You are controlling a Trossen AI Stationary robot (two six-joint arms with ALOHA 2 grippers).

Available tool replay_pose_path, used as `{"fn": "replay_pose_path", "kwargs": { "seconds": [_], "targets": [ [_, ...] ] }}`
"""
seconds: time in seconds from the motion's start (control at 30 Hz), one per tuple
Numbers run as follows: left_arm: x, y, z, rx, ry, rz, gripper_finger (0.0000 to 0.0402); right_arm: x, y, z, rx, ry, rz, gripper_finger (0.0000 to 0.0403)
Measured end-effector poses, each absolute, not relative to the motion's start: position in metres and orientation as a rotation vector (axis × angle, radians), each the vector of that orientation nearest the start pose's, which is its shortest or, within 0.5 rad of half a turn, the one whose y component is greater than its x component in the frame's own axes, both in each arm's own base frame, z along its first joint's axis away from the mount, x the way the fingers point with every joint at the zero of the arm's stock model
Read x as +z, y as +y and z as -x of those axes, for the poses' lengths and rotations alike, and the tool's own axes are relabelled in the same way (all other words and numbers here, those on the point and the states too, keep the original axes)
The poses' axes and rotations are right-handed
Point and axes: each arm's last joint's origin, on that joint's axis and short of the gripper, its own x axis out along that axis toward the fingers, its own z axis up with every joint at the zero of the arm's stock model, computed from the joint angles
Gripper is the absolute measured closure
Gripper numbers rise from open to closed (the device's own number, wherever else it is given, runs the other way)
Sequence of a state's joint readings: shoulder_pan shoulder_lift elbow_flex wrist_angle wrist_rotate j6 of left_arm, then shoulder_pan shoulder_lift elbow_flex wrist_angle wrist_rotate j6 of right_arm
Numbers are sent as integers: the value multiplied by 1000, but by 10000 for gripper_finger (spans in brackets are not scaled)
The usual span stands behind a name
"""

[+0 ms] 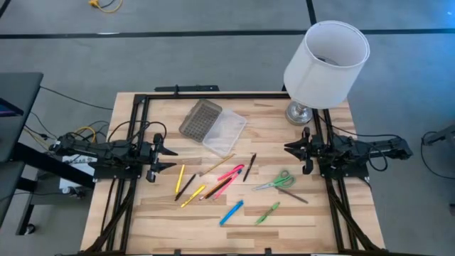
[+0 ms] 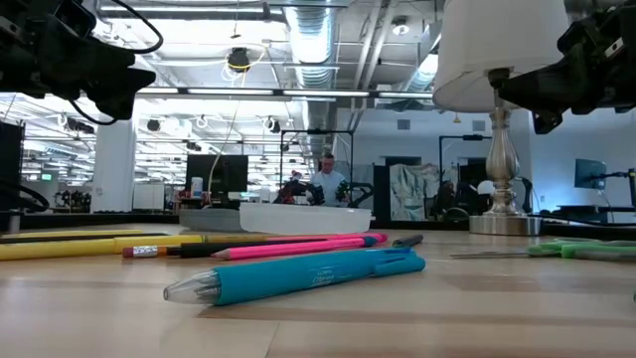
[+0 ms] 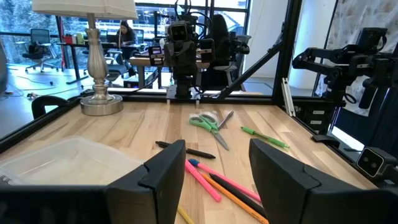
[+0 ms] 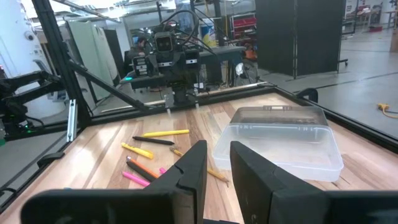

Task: Pick & place school supplies into a supply box

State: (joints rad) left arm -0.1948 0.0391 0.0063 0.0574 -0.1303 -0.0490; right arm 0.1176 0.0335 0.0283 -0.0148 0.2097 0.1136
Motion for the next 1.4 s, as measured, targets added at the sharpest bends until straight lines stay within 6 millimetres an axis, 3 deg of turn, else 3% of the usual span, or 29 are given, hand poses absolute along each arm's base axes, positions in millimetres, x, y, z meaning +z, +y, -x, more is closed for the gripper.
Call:
{"fn": "replay_pose_path", "kwargs": {
  "seconds": [1.33, 1.4],
  "targets": [
    [168, -16, -98, -65, -23, 53, 228, 169, 5, -98, -93, 15, -110, 337],
    [168, -15, -98, -60, -25, 54, 228, 169, 5, -98, -94, 18, -49, 337]
  ]
}}
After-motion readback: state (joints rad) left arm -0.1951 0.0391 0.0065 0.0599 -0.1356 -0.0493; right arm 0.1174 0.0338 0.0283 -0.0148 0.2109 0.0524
